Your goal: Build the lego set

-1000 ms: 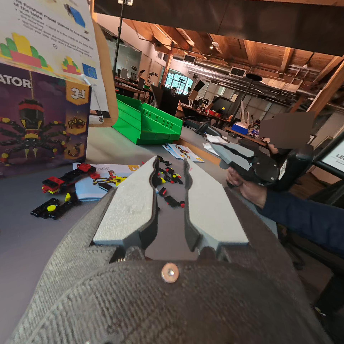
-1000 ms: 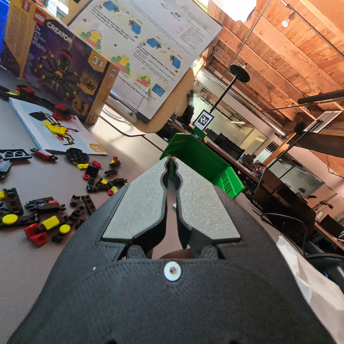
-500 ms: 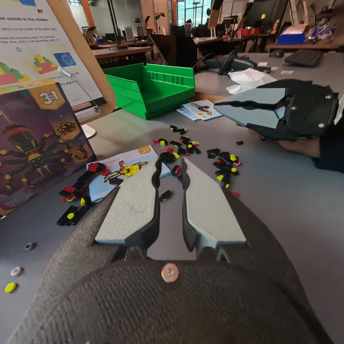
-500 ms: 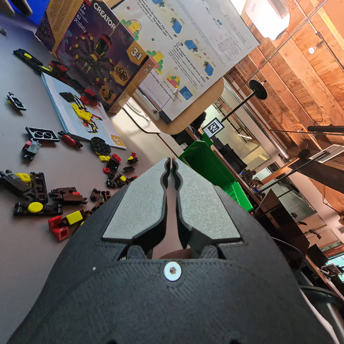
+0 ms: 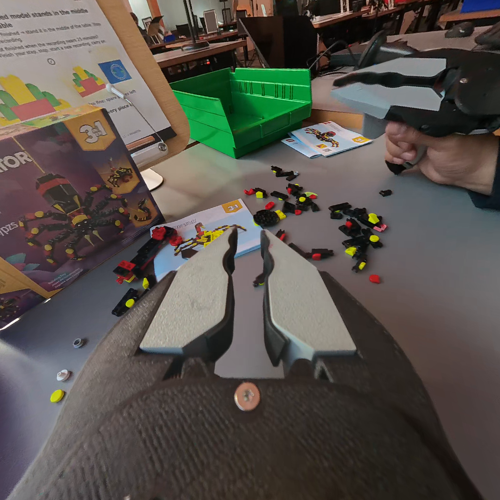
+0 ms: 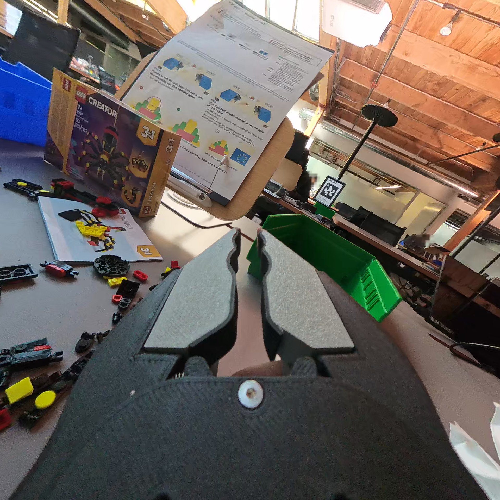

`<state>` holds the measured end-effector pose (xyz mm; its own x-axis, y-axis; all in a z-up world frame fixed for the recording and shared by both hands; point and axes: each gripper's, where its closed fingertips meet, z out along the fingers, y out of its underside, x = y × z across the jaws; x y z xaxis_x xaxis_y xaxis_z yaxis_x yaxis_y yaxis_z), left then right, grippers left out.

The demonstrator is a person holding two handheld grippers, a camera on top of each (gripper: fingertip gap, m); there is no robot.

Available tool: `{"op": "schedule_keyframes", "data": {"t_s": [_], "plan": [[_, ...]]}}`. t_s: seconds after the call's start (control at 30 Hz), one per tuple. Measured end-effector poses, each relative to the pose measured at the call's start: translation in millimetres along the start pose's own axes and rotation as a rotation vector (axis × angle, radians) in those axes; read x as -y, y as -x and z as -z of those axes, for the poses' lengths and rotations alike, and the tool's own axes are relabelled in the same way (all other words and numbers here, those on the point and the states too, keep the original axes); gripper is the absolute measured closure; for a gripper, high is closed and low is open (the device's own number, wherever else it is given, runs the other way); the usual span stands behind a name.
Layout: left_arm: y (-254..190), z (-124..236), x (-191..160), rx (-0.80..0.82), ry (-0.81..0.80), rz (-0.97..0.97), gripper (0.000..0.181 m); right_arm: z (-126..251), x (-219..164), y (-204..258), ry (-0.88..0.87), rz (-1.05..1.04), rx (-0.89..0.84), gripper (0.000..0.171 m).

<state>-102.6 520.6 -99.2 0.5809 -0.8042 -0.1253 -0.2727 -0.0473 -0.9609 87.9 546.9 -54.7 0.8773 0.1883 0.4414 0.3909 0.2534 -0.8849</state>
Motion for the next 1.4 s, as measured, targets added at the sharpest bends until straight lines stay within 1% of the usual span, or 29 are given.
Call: {"op": "schedule_keyframes", "data": {"t_s": [0.1,0.17,0.33,0.5,0.7,0.87,0.93,0.97,1.0,1.03,1.1,1.13,1.17,1.23,1.27,1.3,1.37,1.4], "plan": [[3.4,-0.7,0.0,0.013,0.000,0.013,0.169,1.5,7.5,0.7,-0.029,-0.024,0.015,0.161],[4.0,-1.6,-0.8,0.018,0.007,0.013,0.170,3.0,12.2,7.4,-0.046,-0.005,0.038,0.160],[4.9,-3.6,-3.5,0.047,0.029,-0.012,0.170,-3.1,-3.3,33.5,0.042,0.061,0.144,0.149],[3.7,-4.2,-3.8,0.039,0.032,-0.014,0.170,-4.1,-5.3,36.5,0.056,0.090,0.151,0.149],[-0.9,-6.9,-7.2,-0.006,0.059,-0.005,0.170,-4.8,-9.4,23.8,0.067,0.082,0.104,0.150],[-8.5,-9.1,-9.7,0.023,0.080,-0.118,0.170,-2.4,-14.1,4.0,0.078,0.078,0.015,0.152],[-10.5,-10.5,-11.9,0.022,0.094,-0.141,0.170,4.2,-9.5,-6.8,0.052,0.080,-0.034,0.153],[-10.3,-10.3,-11.7,0.021,0.092,-0.140,0.170,12.0,2.2,-17.8,-0.005,0.102,-0.099,0.161],[-9.4,-9.3,-10.0,0.021,0.080,-0.131,0.170,24.9,19.7,-33.5,-0.092,0.117,-0.208,0.162],[-6.3,-7.4,-7.0,0.031,0.057,-0.118,0.171,39.3,33.9,-44.8,-0.161,0.133,-0.301,0.159],[3.5,-2.2,0.1,0.068,0.001,-0.075,0.173,61.6,42.5,-52.2,-0.155,0.159,-0.399,0.153],[6.7,0.9,3.4,0.075,-0.026,-0.051,0.174,73.7,49.1,-48.5,-0.166,0.160,-0.414,0.149],[9.1,4.2,7.0,0.081,-0.057,-0.035,0.176,85.9,57.2,-39.6,-0.183,0.160,-0.405,0.148],[13.1,10.8,14.4,0.101,-0.121,-0.028,0.181,109.9,69.1,-15.0,-0.182,0.117,-0.357,0.142],[13.8,12.5,16.3,0.109,-0.137,-0.034,0.181,120.6,73.8,2.8,-0.172,0.071,-0.289,0.136],[11.9,12.5,16.6,0.104,-0.139,-0.046,0.181,134.2,79.9,26.8,-0.153,0.030,-0.194,0.134],[7.7,10.6,15.3,0.100,-0.127,-0.082,0.181,169.3,89.5,88.0,-0.103,-0.060,0.042,0.131],[6.2,9.8,14.8,0.101,-0.121,-0.098,0.181,190.2,88.5,125.0,-0.067,-0.093,0.180,0.131]]}}
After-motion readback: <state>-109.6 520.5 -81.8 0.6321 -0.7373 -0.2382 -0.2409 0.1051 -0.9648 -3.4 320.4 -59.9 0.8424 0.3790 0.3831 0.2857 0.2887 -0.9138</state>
